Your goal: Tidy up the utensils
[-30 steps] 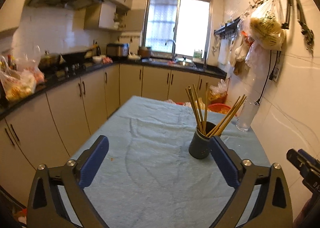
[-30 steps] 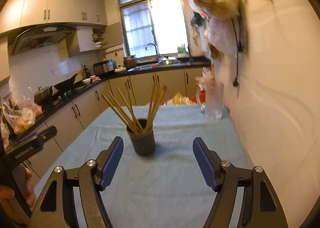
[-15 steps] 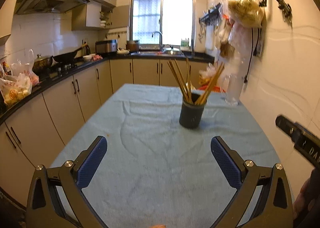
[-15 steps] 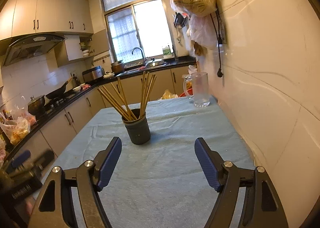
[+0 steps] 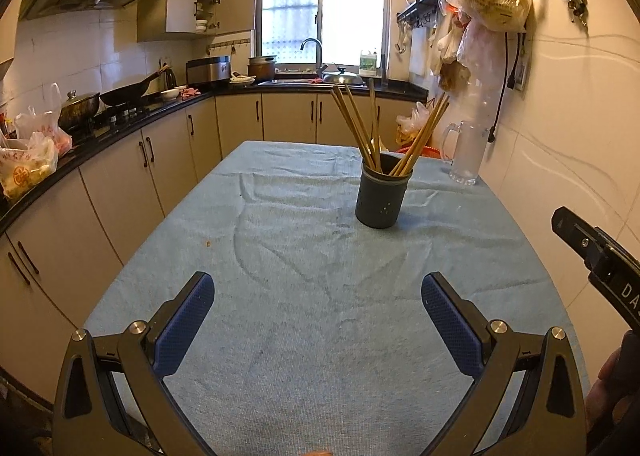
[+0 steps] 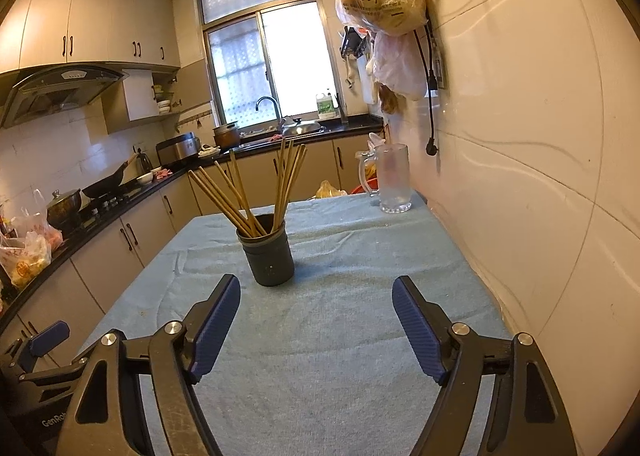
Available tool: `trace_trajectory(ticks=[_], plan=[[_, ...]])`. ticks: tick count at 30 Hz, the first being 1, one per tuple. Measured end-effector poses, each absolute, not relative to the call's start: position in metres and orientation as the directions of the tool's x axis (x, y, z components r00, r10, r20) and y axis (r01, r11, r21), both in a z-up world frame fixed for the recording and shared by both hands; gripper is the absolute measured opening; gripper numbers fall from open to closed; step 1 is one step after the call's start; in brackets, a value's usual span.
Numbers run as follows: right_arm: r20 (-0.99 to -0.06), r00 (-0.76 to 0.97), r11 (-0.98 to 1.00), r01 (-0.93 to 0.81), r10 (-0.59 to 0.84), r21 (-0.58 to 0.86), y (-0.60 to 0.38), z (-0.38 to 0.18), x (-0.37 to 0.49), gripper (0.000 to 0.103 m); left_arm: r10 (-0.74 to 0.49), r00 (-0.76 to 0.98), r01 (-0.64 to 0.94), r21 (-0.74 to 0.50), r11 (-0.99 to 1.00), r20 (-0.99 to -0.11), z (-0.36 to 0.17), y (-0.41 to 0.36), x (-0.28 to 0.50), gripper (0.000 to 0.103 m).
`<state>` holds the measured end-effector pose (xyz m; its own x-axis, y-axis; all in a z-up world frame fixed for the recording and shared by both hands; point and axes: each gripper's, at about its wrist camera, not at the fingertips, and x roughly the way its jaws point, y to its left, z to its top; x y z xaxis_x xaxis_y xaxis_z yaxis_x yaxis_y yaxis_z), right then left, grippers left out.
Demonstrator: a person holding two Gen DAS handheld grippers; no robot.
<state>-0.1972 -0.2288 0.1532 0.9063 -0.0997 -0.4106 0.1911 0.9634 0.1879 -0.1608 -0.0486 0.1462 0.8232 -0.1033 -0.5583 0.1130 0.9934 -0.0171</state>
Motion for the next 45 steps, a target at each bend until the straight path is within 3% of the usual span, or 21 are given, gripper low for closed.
trace_trajectory(ticks=[45], plan=[[-0.469, 0.878, 0.963, 0.198, -0.091, 0.183, -0.228, 0.129, -0.179, 0.086, -0.106, 0.756, 0.107, -0.038, 0.994, -0.646, 0.121, -0.055, -0.136, 0.103]])
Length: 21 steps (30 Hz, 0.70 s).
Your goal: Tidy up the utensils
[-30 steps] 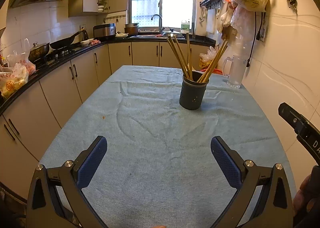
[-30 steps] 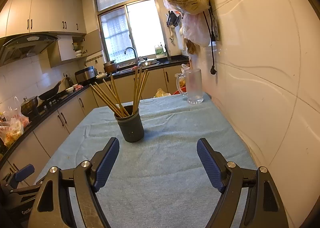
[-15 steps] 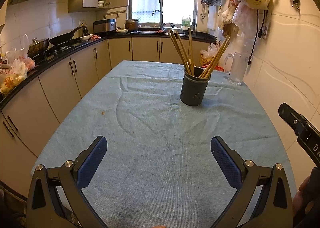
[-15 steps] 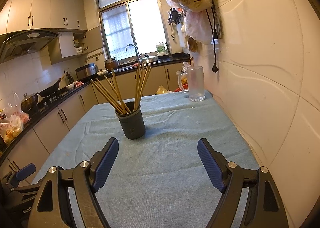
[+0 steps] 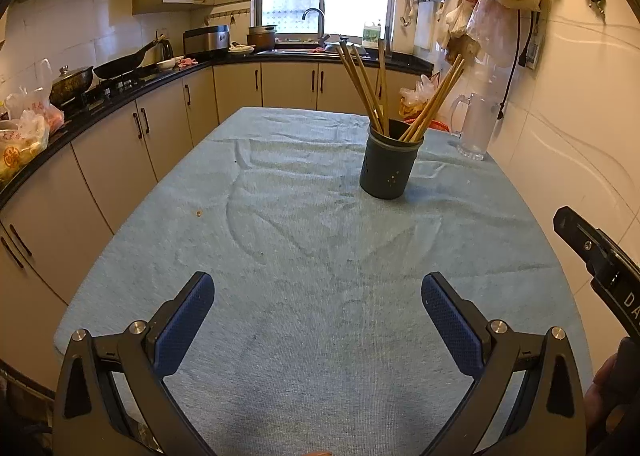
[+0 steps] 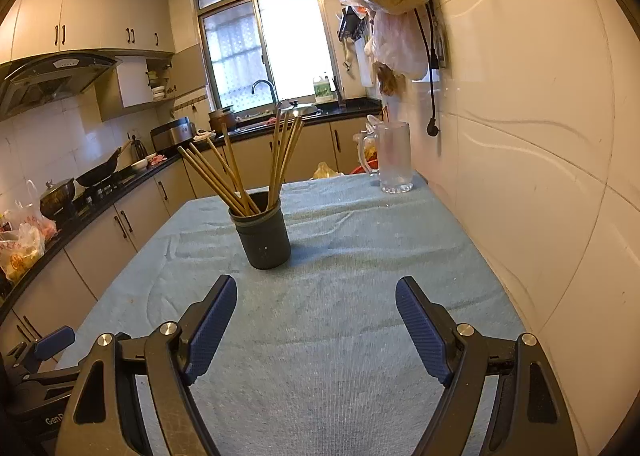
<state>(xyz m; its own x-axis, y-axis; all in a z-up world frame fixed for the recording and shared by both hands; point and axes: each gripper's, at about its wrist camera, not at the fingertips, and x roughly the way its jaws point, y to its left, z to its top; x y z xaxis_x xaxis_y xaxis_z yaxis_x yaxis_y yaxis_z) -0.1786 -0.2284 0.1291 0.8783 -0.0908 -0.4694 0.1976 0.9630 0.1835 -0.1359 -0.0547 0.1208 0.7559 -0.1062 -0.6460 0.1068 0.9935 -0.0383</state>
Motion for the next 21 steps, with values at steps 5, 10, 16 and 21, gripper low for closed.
trace_trajectory(ticks=[5, 10, 16, 21], plan=[[-0.476, 0.875, 0.964, 0.197, -0.091, 0.177, -0.227, 0.127, -0.178, 0.086, -0.097, 0.752, 0.106, -0.025, 0.994, -0.653, 0.116, -0.057, -0.133, 0.103], [-0.484, 0.870, 0.966, 0.198, -0.095, 0.168, -0.224, 0.124, -0.175, 0.086, -0.089, 0.747, 0.105, -0.015, 0.994, -0.659, 0.113, -0.058, -0.131, 0.103], [-0.492, 0.865, 0.967, 0.199, -0.096, 0.161, -0.224, 0.122, -0.172, 0.086, -0.085, 0.741, 0.101, -0.014, 0.995, -0.666, 0.110, -0.057, -0.129, 0.103], [-0.499, 0.861, 0.967, 0.199, -0.094, 0.160, -0.224, 0.119, -0.169, 0.086, -0.082, 0.733, 0.102, -0.010, 0.995, -0.675, 0.107, -0.058, -0.127, 0.103]])
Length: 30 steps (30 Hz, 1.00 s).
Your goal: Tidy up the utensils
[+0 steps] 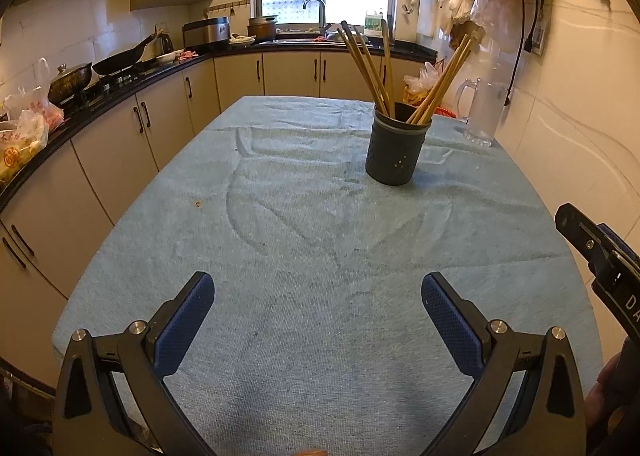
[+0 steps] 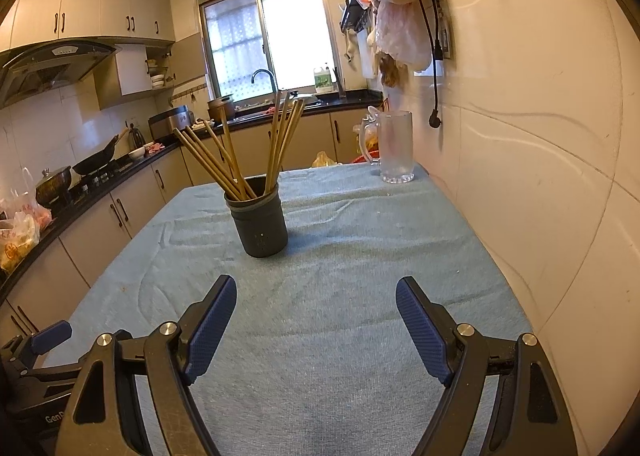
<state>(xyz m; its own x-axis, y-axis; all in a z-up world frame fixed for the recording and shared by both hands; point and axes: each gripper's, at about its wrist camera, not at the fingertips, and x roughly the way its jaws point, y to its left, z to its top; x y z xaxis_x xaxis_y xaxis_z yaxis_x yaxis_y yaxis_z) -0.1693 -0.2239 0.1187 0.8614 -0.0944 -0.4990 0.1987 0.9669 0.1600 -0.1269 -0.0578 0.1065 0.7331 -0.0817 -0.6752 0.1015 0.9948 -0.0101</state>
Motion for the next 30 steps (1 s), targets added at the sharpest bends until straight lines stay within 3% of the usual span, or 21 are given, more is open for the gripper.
trace_trajectory(ticks=[30], plan=[[-0.559, 0.824, 0.965, 0.211, -0.089, 0.157, -0.225, 0.093, -0.146, 0.086, -0.065, 0.667, 0.102, 0.004, 0.995, -0.742, 0.076, -0.062, -0.102, 0.103]])
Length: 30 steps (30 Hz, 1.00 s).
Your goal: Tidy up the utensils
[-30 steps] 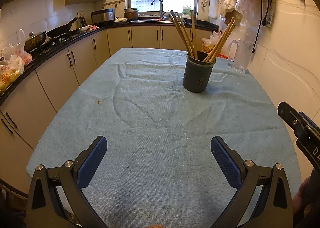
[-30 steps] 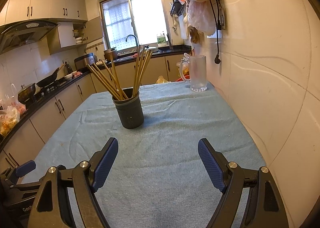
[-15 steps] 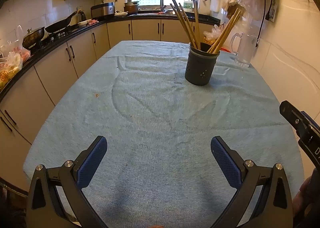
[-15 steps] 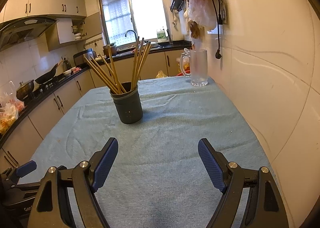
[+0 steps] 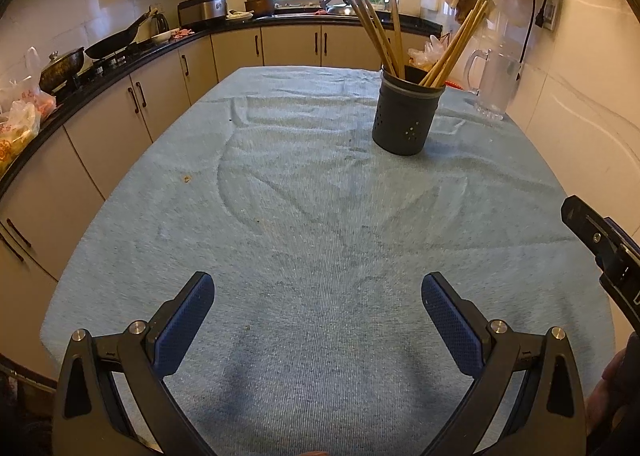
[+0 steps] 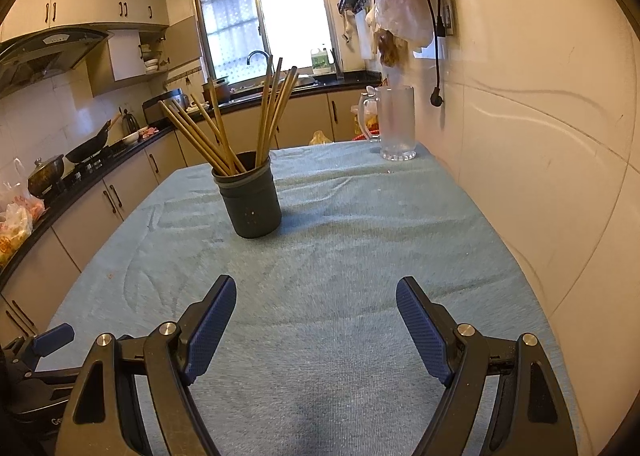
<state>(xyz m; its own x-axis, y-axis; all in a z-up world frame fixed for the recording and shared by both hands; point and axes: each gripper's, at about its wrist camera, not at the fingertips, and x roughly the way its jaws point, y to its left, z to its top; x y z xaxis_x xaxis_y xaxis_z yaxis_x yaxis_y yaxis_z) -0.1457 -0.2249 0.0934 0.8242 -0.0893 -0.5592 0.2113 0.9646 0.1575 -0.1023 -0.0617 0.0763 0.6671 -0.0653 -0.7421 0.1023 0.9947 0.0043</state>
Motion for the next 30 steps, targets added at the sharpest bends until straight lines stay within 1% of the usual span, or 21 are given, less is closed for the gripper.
trace_trajectory(ticks=[30], plan=[[-0.596, 0.799, 0.966, 0.214, -0.086, 0.147, -0.224, 0.078, -0.127, 0.086, -0.058, 0.649, 0.106, 0.014, 0.994, -0.758, 0.066, -0.063, -0.090, 0.103]])
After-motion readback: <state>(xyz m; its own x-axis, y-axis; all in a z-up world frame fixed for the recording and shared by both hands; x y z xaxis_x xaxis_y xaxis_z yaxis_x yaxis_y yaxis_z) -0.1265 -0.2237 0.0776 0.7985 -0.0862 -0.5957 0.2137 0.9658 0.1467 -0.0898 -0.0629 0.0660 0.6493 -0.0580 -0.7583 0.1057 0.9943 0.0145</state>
